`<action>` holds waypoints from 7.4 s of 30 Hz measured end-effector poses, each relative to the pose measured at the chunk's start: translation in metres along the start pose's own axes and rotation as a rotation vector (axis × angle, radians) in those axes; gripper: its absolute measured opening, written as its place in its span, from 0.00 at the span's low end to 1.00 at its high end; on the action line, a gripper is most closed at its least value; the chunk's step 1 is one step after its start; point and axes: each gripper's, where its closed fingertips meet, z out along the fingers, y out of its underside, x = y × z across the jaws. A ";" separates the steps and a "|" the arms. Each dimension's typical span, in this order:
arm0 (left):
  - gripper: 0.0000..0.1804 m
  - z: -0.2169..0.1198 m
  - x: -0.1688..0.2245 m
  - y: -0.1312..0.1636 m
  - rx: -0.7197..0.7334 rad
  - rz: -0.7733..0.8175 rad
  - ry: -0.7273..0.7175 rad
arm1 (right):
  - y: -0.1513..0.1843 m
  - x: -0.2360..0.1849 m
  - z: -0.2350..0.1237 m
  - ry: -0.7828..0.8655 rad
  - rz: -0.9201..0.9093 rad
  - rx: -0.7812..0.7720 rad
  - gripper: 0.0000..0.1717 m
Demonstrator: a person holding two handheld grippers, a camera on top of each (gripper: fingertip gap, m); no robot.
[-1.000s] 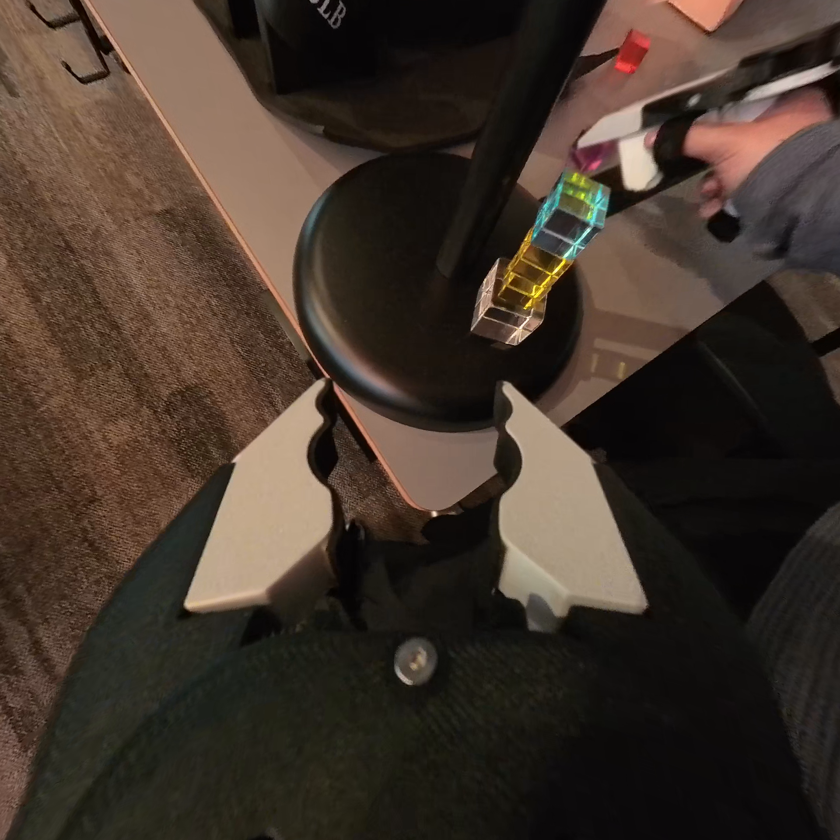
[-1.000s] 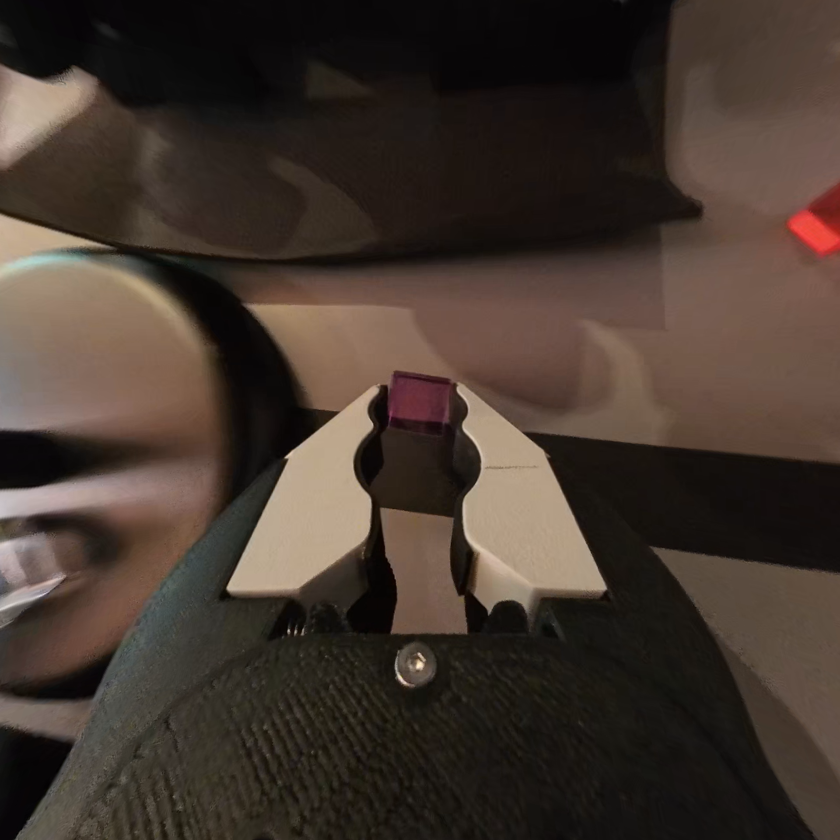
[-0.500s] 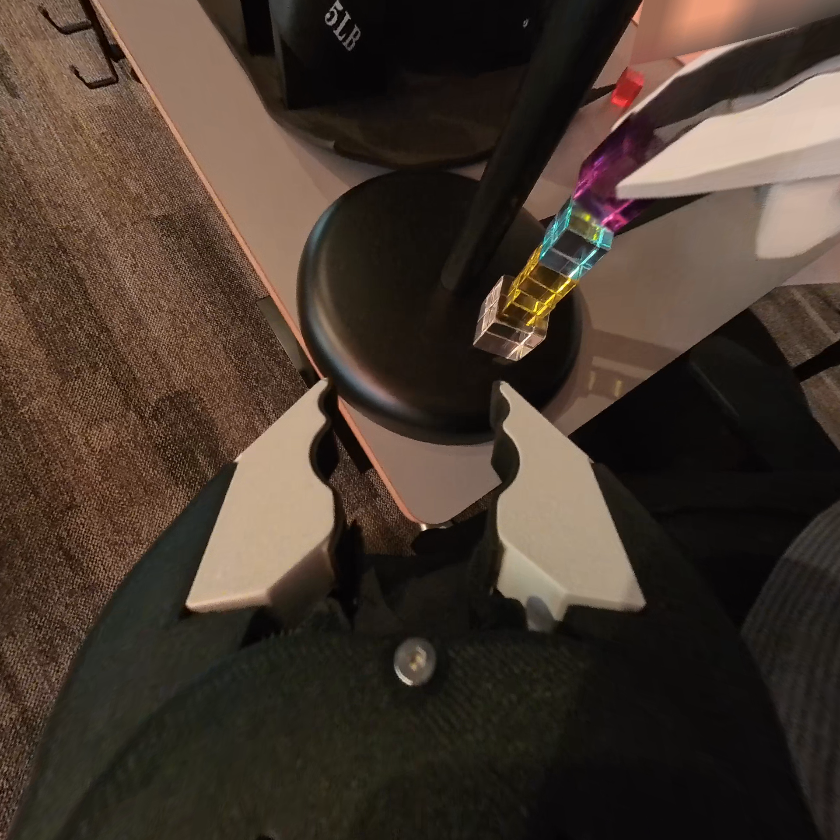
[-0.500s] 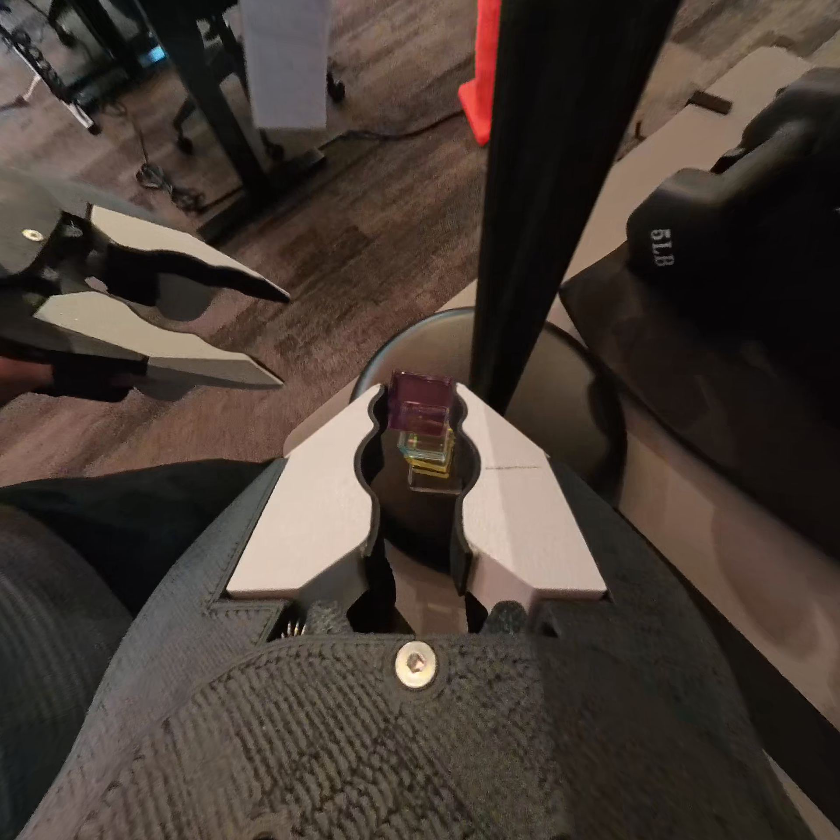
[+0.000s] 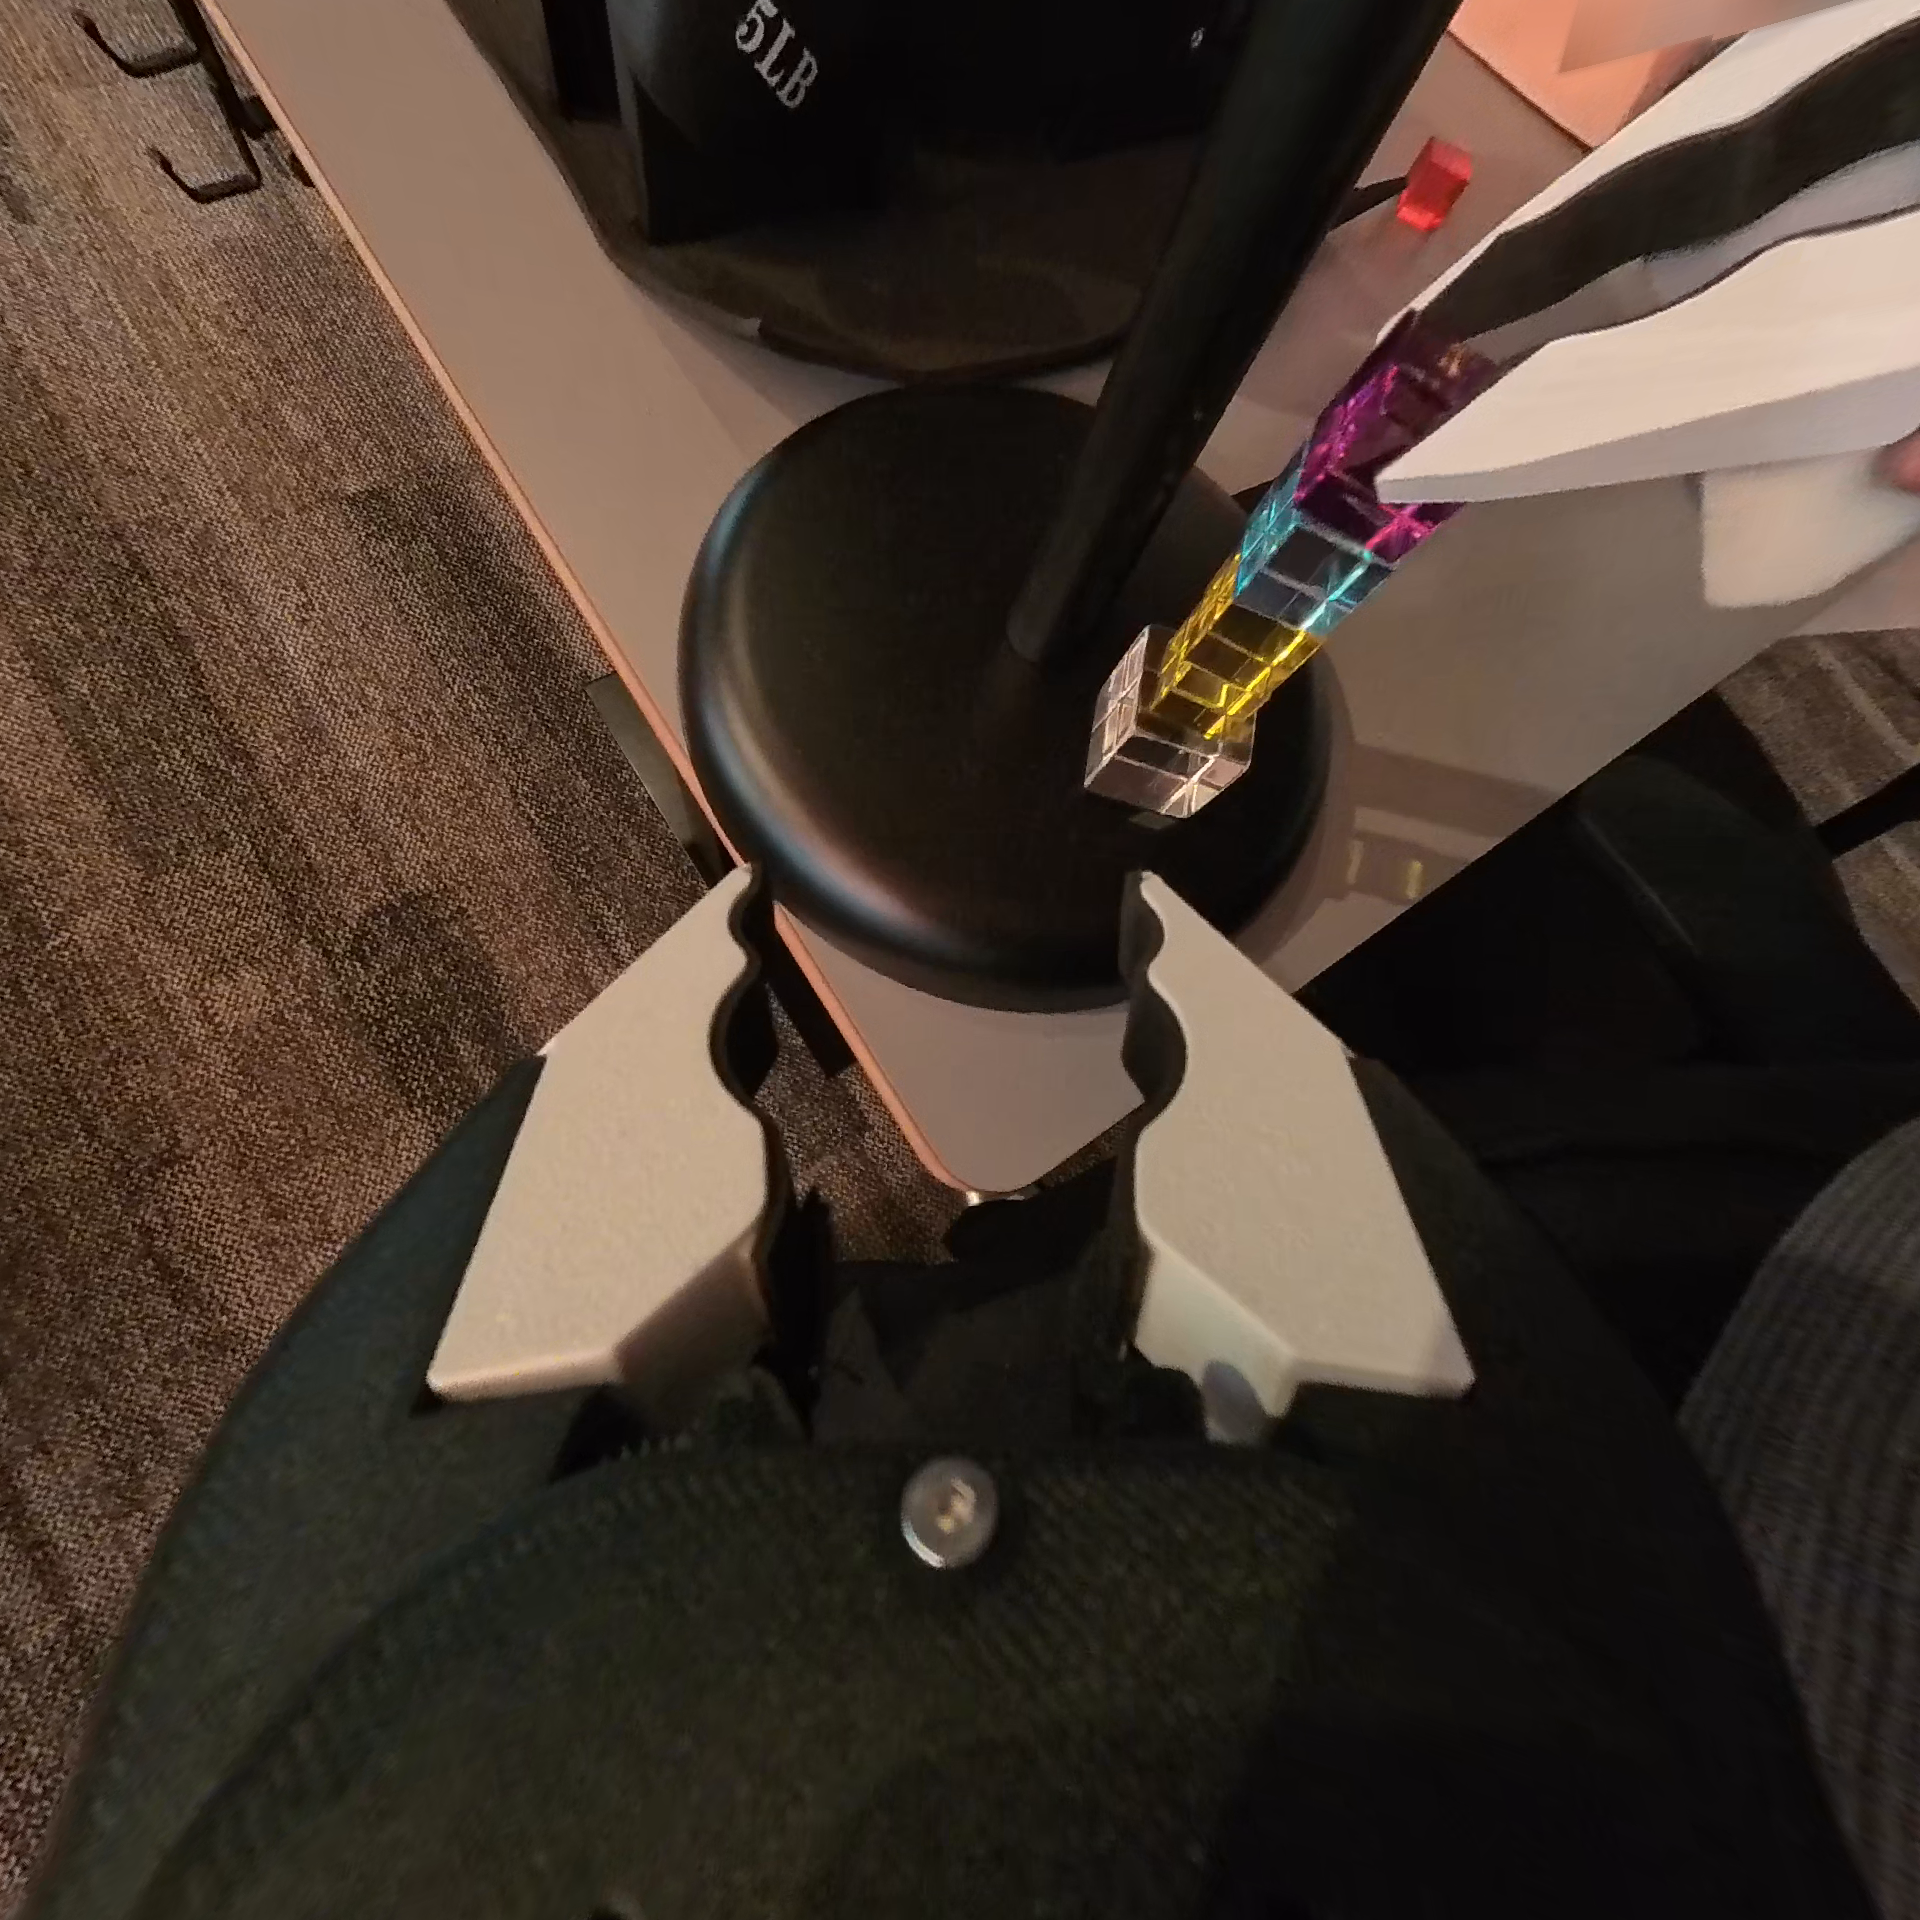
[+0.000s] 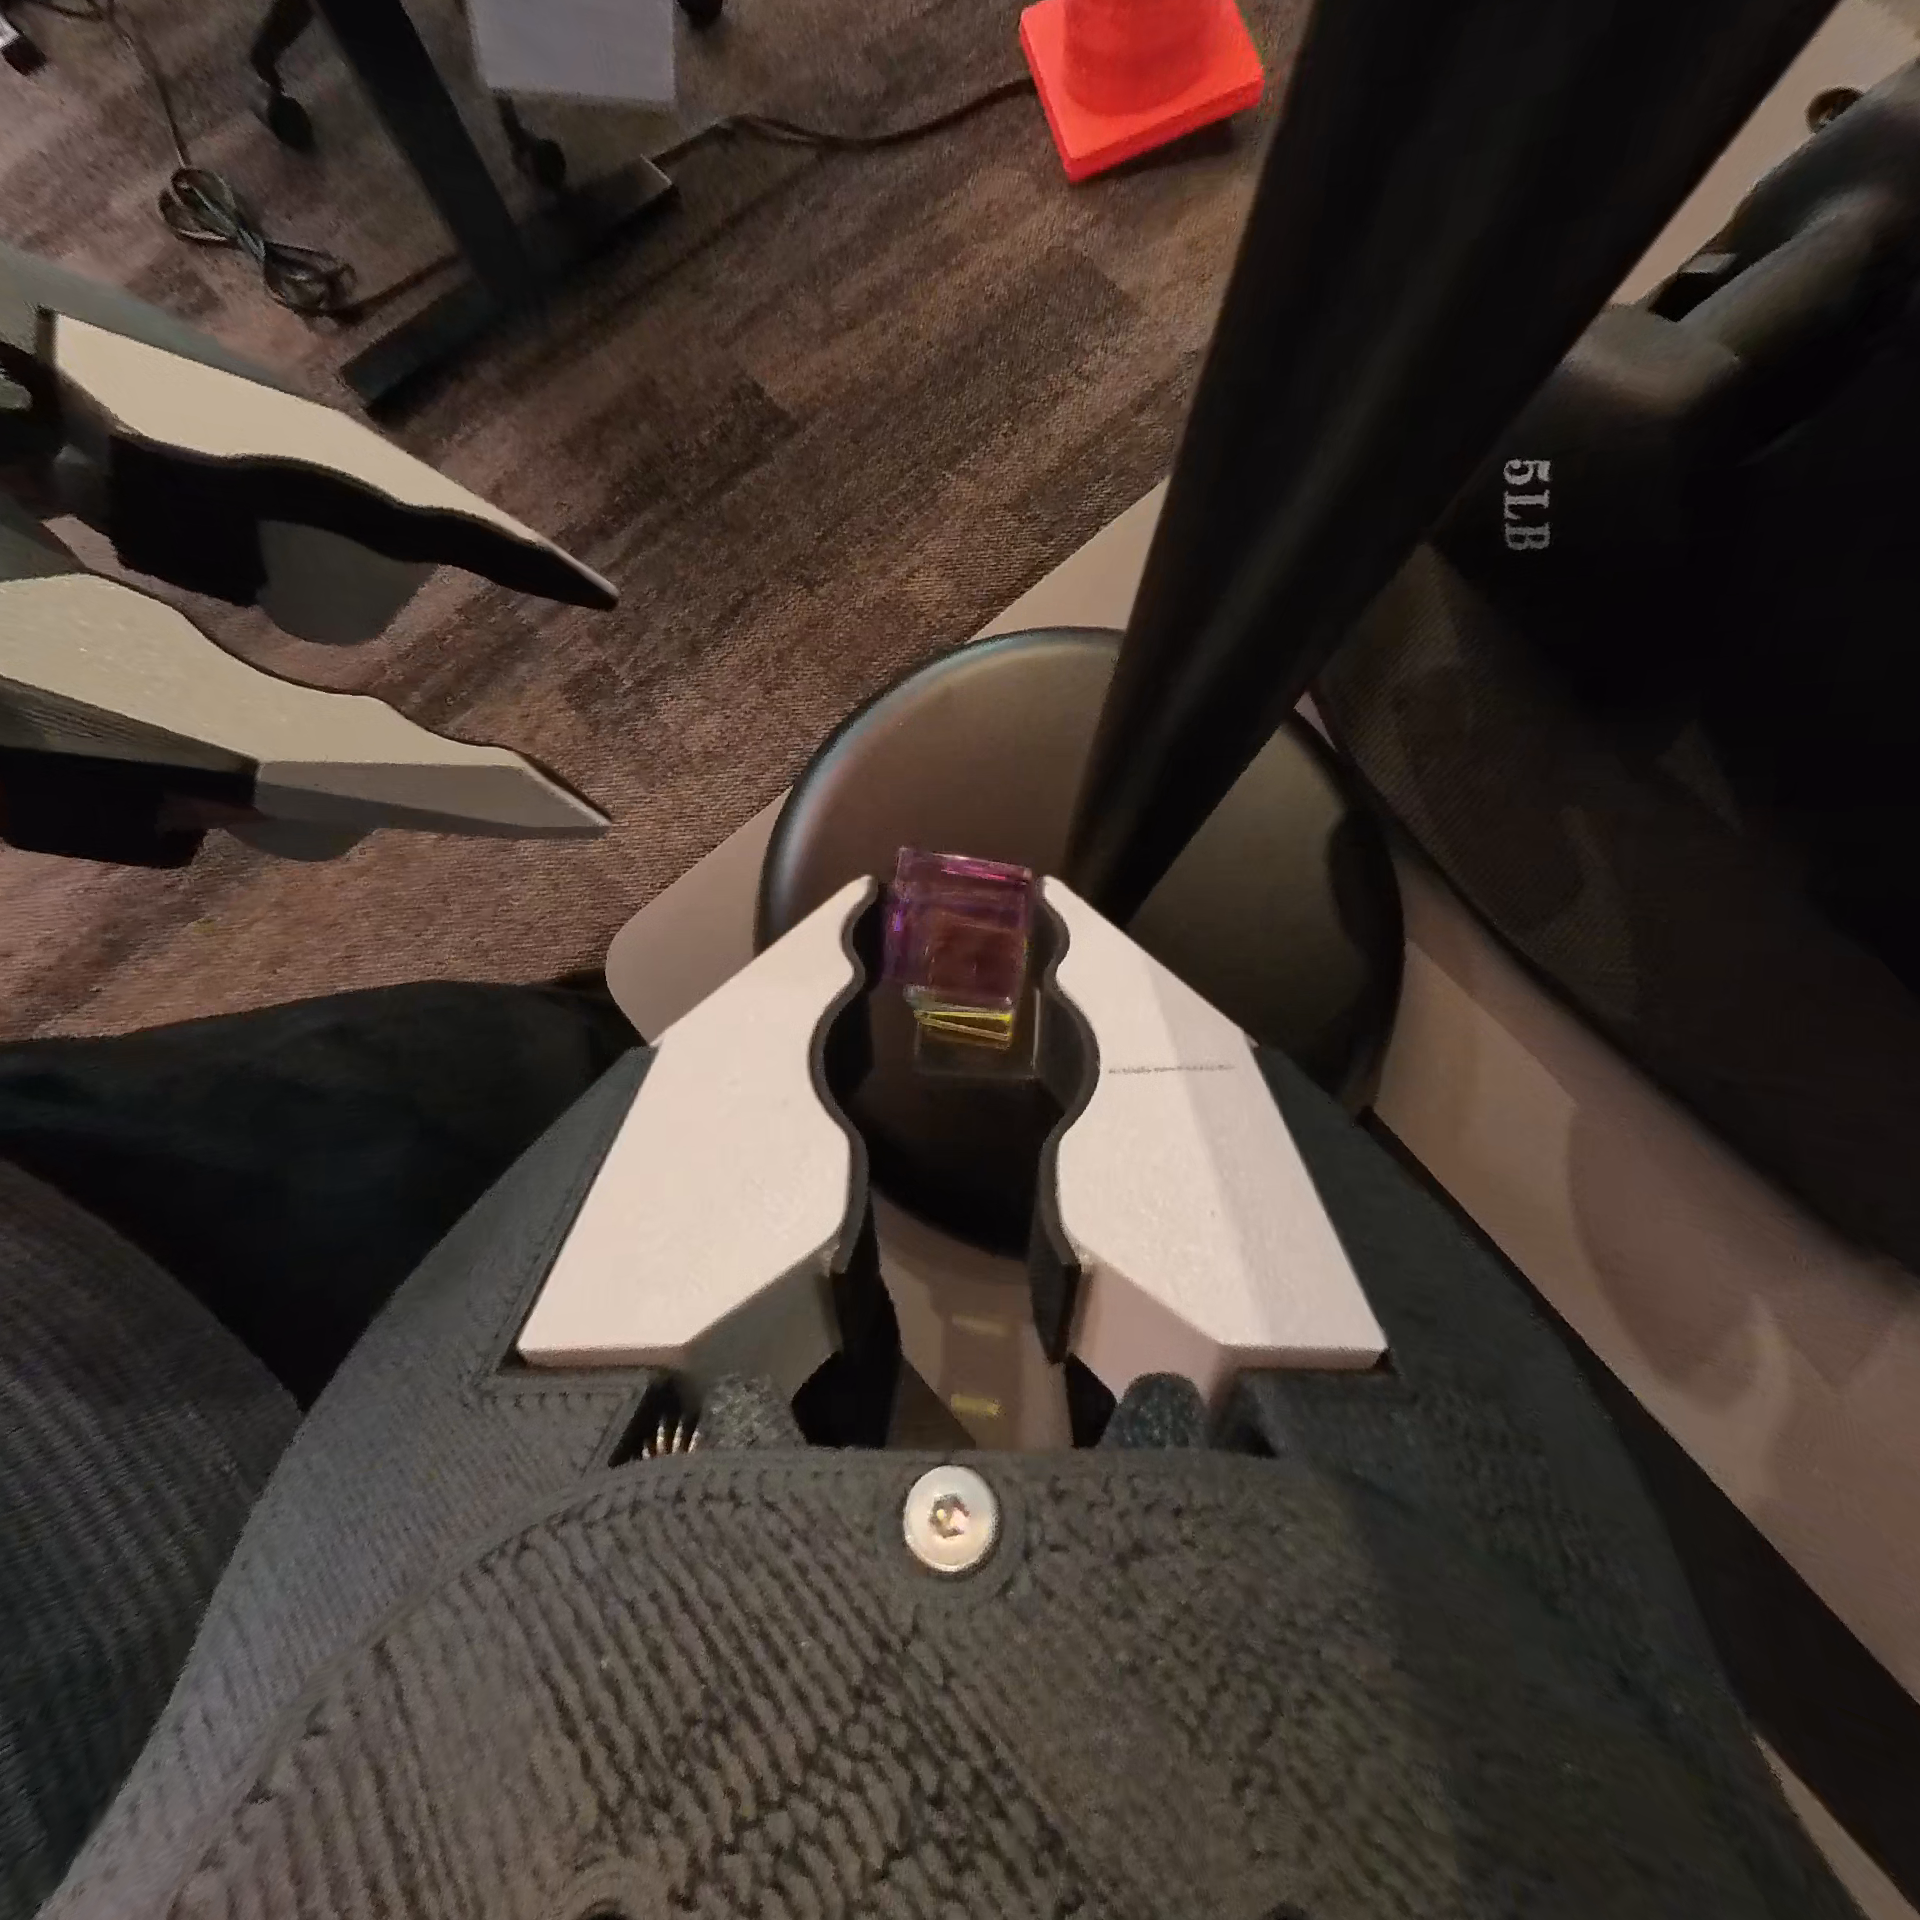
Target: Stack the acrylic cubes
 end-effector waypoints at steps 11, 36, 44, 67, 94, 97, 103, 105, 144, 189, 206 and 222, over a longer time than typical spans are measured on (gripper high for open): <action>0.41 -0.004 -0.006 -0.007 0.020 -0.005 -0.028 | -0.004 0.040 -0.040 0.039 0.173 0.225 0.46; 0.42 -0.022 0.004 0.030 -0.084 -0.116 -0.085 | 0.229 0.412 0.003 0.872 0.751 -0.184 0.15; 0.41 -0.028 -0.005 0.021 -0.050 -0.070 -0.035 | 0.176 0.337 -0.030 0.738 0.555 0.046 0.15; 0.40 -0.098 -0.048 0.047 0.011 0.078 0.175 | -0.004 -0.003 -0.031 0.101 0.039 0.076 0.15; 0.41 -0.120 -0.064 0.077 0.011 -0.001 0.162 | 0.041 -0.025 -0.017 0.152 0.436 0.254 0.09; 0.41 -0.117 -0.063 0.078 0.001 0.006 0.165 | 0.051 -0.048 0.013 0.106 0.467 0.301 0.00; 0.41 -0.112 -0.057 0.078 -0.021 0.032 0.169 | 0.041 -0.055 0.050 0.106 0.535 0.411 0.00; 0.41 -0.112 -0.057 0.079 -0.028 0.036 0.167 | 0.039 -0.047 0.053 0.125 0.571 0.444 0.00; 0.43 -0.038 0.003 0.072 -0.096 0.000 0.324 | 0.123 0.068 -0.012 0.489 0.742 0.553 0.00; 0.35 -0.121 -0.602 0.232 0.006 -0.529 -0.418 | -0.167 -0.206 0.478 -0.155 0.191 0.118 0.08; 0.37 0.296 -0.892 0.551 -0.572 -0.554 -0.483 | 0.250 -0.270 0.534 0.198 0.689 -0.592 0.03; 0.16 0.303 -0.864 0.531 -0.621 -0.289 -0.314 | 0.493 -0.210 0.481 1.053 1.391 -0.402 0.28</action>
